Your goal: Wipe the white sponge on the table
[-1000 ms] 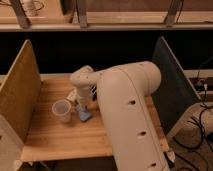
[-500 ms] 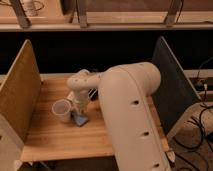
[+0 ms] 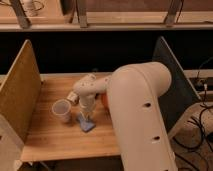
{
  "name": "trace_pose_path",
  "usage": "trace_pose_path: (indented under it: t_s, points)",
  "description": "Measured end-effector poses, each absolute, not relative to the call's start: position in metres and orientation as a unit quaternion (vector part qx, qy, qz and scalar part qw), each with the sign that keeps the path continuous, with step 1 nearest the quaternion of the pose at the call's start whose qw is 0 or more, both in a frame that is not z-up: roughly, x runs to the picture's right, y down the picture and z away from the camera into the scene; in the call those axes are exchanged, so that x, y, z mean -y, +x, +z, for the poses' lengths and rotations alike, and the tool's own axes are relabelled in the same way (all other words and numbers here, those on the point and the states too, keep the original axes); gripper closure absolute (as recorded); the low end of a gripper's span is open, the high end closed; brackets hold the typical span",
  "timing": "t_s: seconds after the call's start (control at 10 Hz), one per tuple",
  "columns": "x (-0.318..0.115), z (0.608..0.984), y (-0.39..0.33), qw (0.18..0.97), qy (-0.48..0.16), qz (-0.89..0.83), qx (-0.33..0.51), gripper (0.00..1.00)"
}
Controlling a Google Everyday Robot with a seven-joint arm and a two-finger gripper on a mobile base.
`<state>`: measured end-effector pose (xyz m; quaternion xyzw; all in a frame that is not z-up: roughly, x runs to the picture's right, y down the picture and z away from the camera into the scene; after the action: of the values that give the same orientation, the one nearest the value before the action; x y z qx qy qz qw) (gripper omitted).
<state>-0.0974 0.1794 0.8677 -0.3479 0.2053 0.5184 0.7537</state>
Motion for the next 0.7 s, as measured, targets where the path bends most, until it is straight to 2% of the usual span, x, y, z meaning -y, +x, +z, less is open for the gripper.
trace_pose_path:
  t_s: [0.2,0.4,0.7]
  points:
    - [-0.17,0.875,-0.075,0.742,-0.335,0.539,-0.217,1.0]
    - [-0.141,0.88,-0.064,0.738,-0.314,0.561,-0.207,0.98]
    - [-0.096,0.876,-0.074,0.748,-0.288,0.571,-0.179,0.7]
